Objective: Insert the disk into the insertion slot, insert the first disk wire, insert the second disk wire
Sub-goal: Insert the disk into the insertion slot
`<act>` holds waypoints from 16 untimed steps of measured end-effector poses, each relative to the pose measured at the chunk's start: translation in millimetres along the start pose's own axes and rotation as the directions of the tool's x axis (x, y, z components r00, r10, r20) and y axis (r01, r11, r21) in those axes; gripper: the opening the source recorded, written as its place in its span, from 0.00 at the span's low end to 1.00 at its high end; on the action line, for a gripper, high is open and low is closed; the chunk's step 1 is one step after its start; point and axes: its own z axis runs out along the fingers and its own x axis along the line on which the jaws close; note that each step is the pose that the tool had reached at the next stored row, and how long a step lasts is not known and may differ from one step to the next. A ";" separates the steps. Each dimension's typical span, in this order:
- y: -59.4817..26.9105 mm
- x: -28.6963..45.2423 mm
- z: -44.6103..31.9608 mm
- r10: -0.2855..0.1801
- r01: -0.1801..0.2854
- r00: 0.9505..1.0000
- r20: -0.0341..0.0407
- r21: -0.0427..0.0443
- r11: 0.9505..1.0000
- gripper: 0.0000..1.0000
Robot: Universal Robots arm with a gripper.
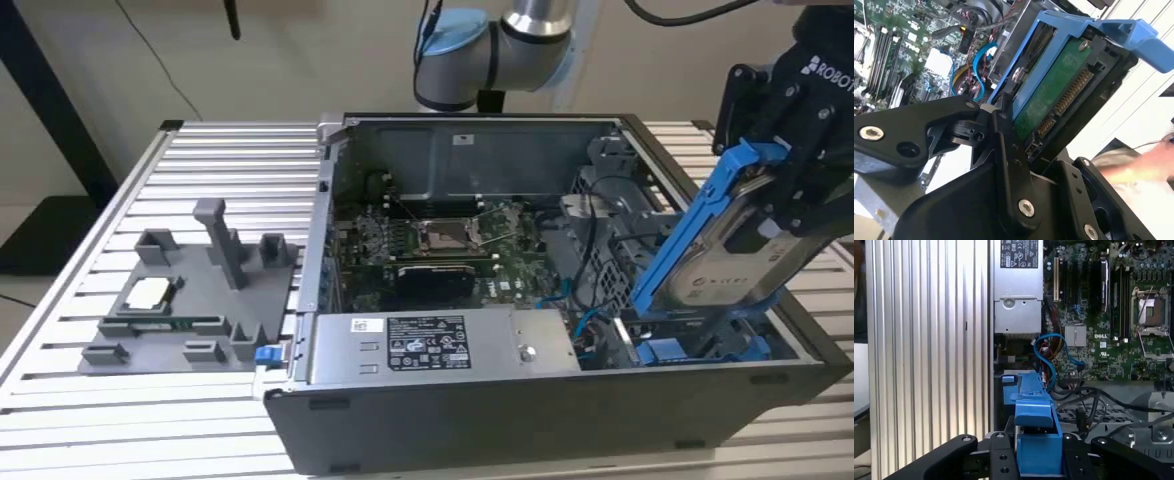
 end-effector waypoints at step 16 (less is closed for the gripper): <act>-7.6 -1.8 24.0 -0.005 0.005 1.000 0.000 0.008 1.000 0.33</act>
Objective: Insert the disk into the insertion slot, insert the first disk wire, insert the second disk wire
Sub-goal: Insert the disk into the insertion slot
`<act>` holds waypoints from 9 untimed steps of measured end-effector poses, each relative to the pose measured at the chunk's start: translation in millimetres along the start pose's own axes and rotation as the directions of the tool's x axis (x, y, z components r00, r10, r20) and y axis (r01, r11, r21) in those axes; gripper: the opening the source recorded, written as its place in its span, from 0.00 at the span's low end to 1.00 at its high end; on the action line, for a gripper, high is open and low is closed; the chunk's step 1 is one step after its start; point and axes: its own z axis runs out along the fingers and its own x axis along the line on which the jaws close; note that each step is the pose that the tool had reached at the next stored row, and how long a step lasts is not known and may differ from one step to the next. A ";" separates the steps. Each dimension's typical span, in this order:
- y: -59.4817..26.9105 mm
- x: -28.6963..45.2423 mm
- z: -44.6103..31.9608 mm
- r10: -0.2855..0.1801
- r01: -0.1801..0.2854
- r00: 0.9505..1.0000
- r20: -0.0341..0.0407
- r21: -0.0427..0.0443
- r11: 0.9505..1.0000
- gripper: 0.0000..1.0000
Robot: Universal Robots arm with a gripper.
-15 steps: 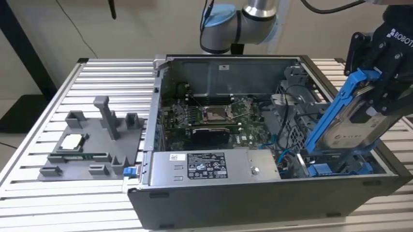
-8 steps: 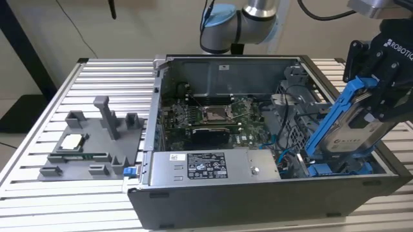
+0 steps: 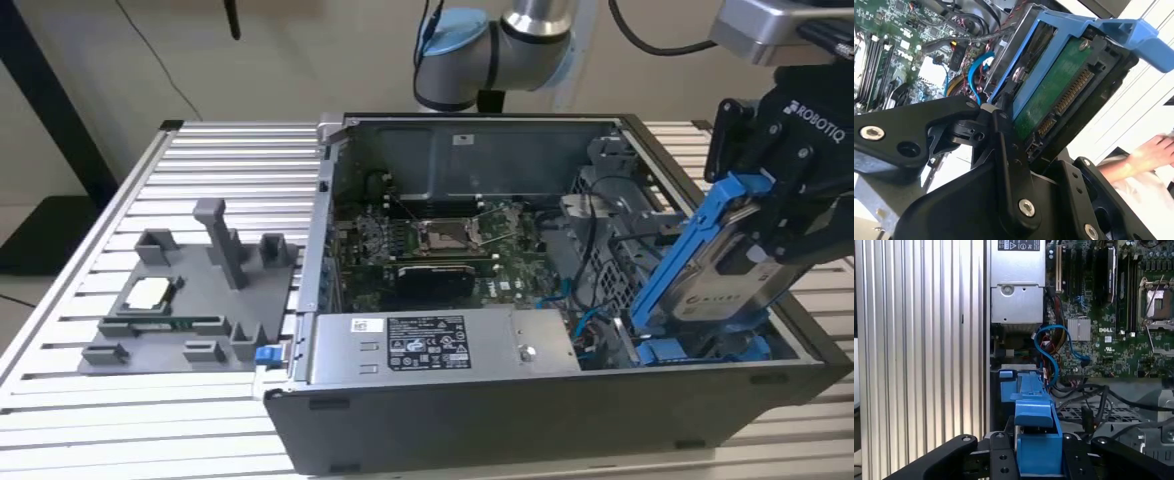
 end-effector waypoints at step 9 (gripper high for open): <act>-0.3 -2.3 11.7 0.000 0.000 1.000 0.001 0.001 1.000 0.33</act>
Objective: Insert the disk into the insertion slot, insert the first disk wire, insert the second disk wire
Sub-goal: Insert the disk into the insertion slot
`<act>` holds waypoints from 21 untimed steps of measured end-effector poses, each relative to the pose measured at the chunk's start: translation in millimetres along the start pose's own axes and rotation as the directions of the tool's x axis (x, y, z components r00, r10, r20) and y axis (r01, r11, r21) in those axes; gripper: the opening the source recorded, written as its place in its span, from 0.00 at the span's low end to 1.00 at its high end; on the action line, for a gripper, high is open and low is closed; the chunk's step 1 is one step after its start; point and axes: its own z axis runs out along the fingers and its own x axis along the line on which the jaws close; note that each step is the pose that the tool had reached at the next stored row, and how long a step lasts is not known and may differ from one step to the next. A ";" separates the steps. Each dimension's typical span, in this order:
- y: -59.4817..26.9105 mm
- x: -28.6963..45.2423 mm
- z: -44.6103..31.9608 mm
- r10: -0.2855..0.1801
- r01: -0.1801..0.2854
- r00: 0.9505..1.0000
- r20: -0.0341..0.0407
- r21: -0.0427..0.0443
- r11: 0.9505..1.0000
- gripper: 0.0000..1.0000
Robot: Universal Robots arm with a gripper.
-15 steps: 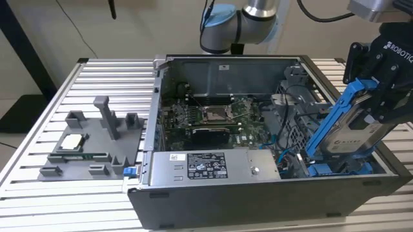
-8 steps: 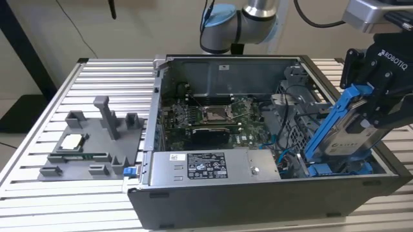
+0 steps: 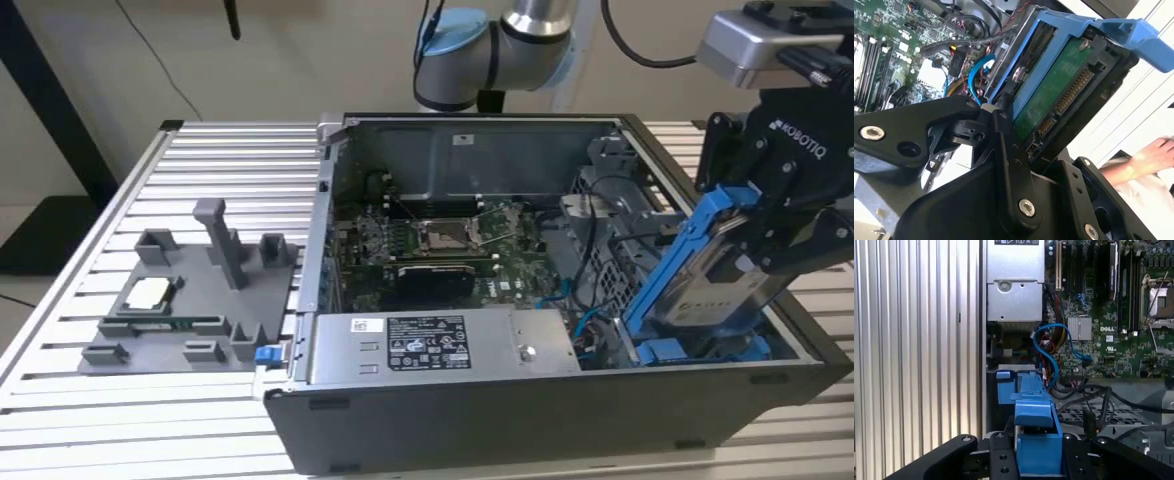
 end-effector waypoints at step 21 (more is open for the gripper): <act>-0.9 -4.1 32.2 0.000 0.000 1.000 0.006 0.001 1.000 0.34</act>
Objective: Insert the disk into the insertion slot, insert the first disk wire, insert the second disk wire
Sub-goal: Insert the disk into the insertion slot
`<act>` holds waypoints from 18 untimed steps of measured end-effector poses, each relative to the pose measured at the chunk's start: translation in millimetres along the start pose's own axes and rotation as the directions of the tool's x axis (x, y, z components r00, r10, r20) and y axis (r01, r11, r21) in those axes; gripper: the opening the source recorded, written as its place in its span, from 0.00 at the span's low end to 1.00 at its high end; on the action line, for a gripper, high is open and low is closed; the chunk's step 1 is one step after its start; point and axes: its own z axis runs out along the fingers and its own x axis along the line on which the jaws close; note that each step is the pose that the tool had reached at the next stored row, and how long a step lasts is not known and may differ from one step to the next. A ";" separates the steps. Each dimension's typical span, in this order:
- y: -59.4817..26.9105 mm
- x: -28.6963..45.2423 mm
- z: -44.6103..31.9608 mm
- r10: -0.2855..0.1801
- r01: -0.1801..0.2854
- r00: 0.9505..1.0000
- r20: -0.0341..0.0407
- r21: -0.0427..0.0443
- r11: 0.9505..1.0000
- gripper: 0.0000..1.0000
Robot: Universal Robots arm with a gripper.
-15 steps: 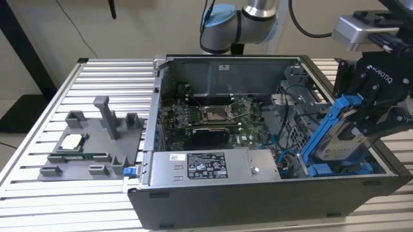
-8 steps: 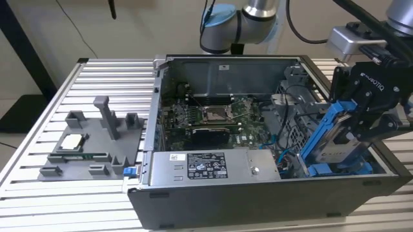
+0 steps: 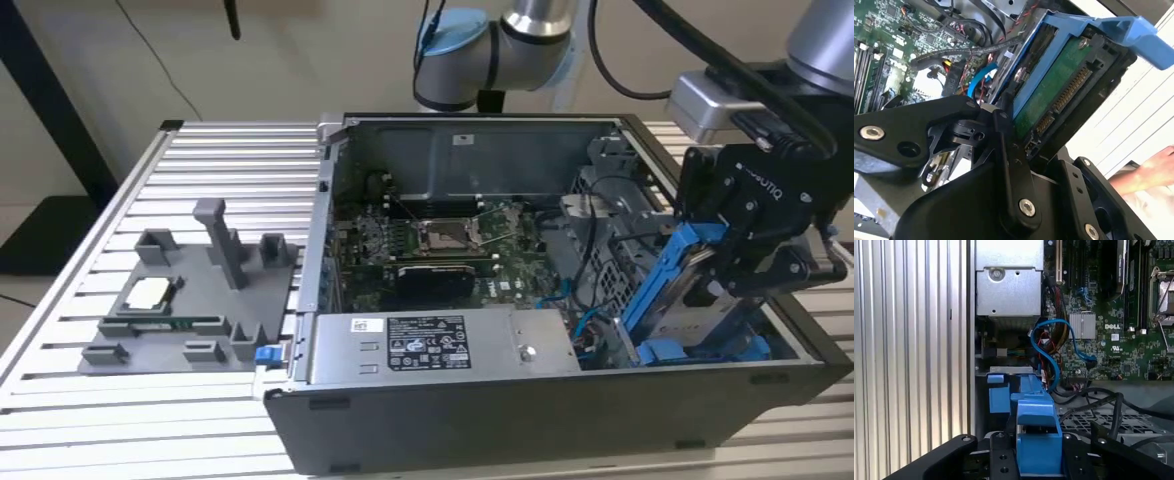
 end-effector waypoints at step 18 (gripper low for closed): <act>1.8 -9.2 -21.1 0.007 -0.007 1.000 0.011 0.025 1.000 0.40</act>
